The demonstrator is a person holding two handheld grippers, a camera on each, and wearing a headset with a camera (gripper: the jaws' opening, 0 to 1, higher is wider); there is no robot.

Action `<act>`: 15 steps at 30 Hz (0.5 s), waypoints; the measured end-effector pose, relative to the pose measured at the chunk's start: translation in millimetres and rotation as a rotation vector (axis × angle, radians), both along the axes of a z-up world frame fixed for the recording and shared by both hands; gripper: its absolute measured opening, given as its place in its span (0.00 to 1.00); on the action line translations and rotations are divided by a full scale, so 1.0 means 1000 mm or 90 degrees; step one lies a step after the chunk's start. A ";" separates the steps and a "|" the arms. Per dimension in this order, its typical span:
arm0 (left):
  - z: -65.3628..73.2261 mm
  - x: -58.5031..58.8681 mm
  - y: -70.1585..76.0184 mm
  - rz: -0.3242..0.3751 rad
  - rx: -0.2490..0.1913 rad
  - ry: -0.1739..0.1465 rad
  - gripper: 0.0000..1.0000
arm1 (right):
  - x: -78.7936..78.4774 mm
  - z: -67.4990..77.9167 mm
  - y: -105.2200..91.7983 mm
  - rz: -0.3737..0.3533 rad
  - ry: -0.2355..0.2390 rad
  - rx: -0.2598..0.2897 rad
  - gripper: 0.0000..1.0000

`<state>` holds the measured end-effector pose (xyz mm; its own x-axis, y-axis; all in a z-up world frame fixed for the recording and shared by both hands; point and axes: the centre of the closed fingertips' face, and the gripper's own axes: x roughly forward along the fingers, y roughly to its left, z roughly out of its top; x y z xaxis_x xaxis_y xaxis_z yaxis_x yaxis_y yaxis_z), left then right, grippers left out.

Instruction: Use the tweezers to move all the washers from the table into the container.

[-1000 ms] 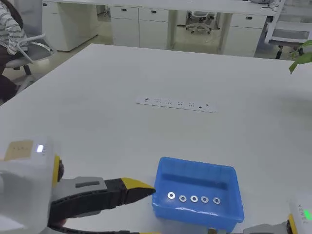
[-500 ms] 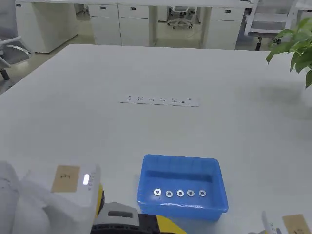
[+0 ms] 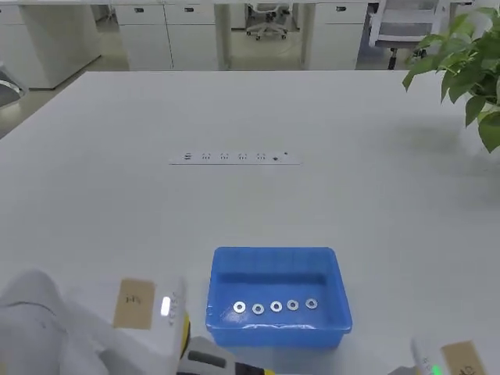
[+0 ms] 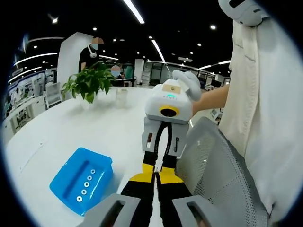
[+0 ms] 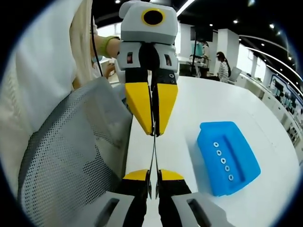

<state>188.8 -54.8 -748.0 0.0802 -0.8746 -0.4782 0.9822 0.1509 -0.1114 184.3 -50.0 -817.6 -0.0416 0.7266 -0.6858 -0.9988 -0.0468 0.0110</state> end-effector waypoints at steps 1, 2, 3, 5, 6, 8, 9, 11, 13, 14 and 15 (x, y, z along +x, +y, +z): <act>-0.003 0.000 0.001 -0.002 0.012 -0.007 0.00 | 0.001 -0.001 0.000 0.002 -0.005 -0.004 0.04; -0.005 0.000 0.002 -0.005 0.023 -0.015 0.00 | 0.002 -0.004 0.000 0.005 -0.010 -0.011 0.04; -0.009 0.000 0.004 -0.007 0.036 -0.022 0.00 | 0.003 -0.007 0.001 0.005 -0.013 -0.015 0.04; -0.017 0.001 0.009 -0.007 0.066 -0.036 0.00 | 0.005 -0.013 0.003 0.007 -0.021 -0.025 0.04; -0.019 0.002 0.010 -0.007 0.074 -0.044 0.00 | 0.007 -0.016 0.004 0.008 -0.027 -0.030 0.04; -0.028 0.003 0.015 -0.009 0.101 -0.049 0.00 | 0.009 -0.022 0.006 0.011 -0.040 -0.044 0.04; -0.031 0.004 0.017 -0.007 0.111 -0.053 0.00 | 0.010 -0.026 0.008 0.013 -0.041 -0.047 0.04; -0.040 0.004 0.022 -0.004 0.134 -0.048 0.00 | 0.011 -0.031 0.010 0.012 -0.043 -0.051 0.05; -0.046 0.005 0.026 -0.001 0.144 -0.041 0.00 | 0.011 -0.037 0.012 0.010 -0.037 -0.051 0.05; -0.050 0.005 0.030 0.001 0.153 -0.036 0.00 | 0.011 -0.039 0.014 0.009 -0.037 -0.051 0.05; -0.052 0.007 0.032 0.004 0.159 -0.039 0.00 | 0.012 -0.038 0.014 0.006 -0.038 -0.047 0.05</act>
<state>195.4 -22.6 -799.9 0.1203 -0.7298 -0.6730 0.9850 0.1720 -0.0104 195.8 -35.6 -855.7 -0.0061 0.6742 -0.7385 -0.9973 -0.0579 -0.0447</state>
